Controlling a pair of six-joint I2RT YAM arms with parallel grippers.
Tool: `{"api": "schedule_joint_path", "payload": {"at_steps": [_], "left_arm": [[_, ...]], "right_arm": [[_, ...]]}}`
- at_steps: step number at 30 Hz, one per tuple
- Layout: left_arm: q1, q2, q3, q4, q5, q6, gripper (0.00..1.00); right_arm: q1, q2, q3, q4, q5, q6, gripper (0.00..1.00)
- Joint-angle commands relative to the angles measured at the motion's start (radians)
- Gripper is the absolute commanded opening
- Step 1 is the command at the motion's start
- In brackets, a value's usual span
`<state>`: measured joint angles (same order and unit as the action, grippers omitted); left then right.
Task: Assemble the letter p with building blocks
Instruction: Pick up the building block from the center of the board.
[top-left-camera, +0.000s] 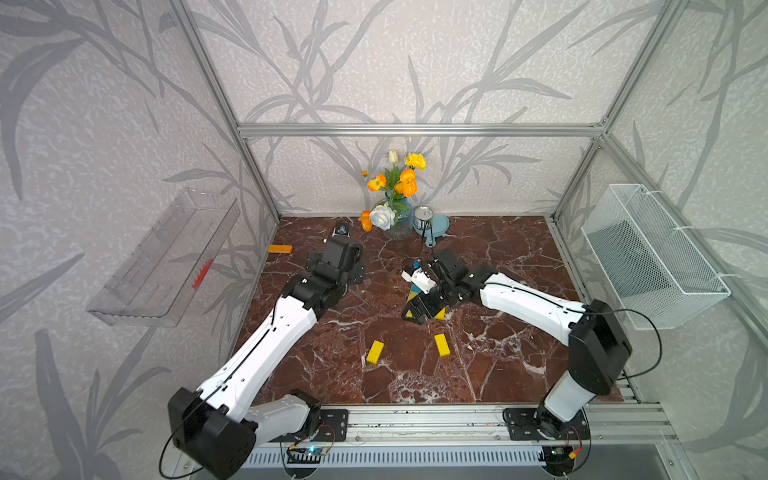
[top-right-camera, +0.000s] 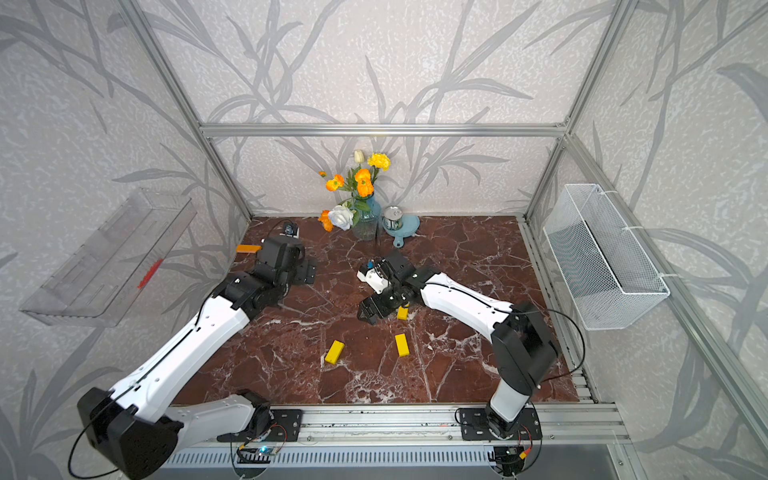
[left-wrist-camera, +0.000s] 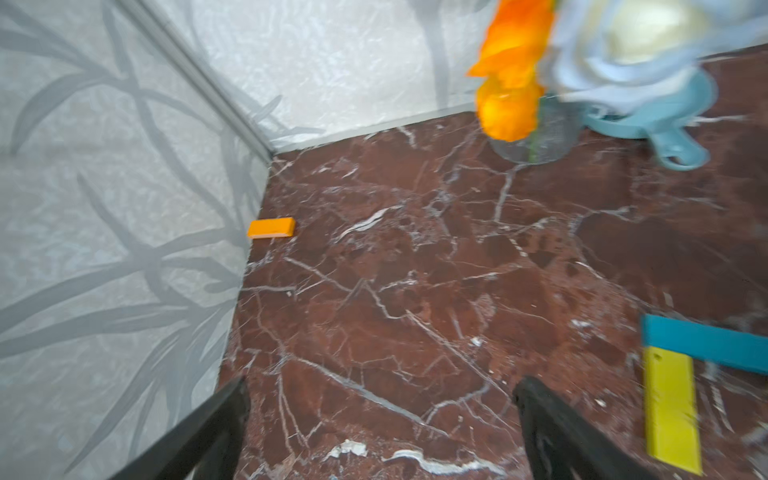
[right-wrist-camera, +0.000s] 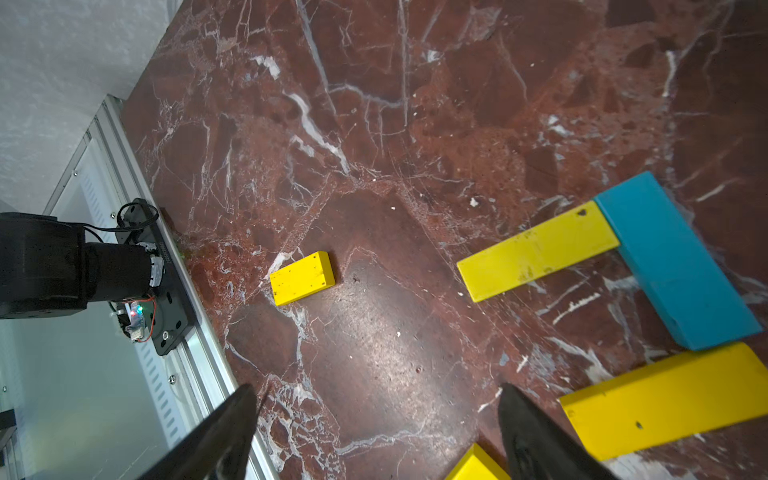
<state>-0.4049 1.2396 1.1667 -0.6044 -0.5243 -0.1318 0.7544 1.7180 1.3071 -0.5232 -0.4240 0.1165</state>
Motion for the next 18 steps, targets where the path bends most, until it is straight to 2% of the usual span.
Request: {"api": "schedule_joint_path", "payload": {"at_steps": [1, 5, 9, 15, 18], "left_arm": [[0.098, 0.095, 0.025, 0.002, -0.066, -0.083, 1.0], [0.211, 0.237, 0.067, 0.054, -0.047, -0.132, 1.0], [0.328, 0.4, 0.182, 0.071, 0.077, -0.169, 1.0], [0.466, 0.554, 0.335, 0.129, 0.256, -0.234, 1.0], [0.502, 0.648, 0.461, 0.075, 0.245, -0.286, 1.0]], "right_arm": [[0.003, 0.037, 0.024, -0.035, -0.028, -0.003, 0.9], [0.005, 0.021, -0.026, -0.017, -0.049, 0.01, 0.9], [0.005, -0.005, -0.098, -0.031, -0.022, -0.006, 0.9], [-0.009, -0.088, -0.171, -0.065, 0.041, -0.018, 0.91], [-0.048, -0.098, -0.174, -0.077, 0.019, -0.019, 0.91]]}}
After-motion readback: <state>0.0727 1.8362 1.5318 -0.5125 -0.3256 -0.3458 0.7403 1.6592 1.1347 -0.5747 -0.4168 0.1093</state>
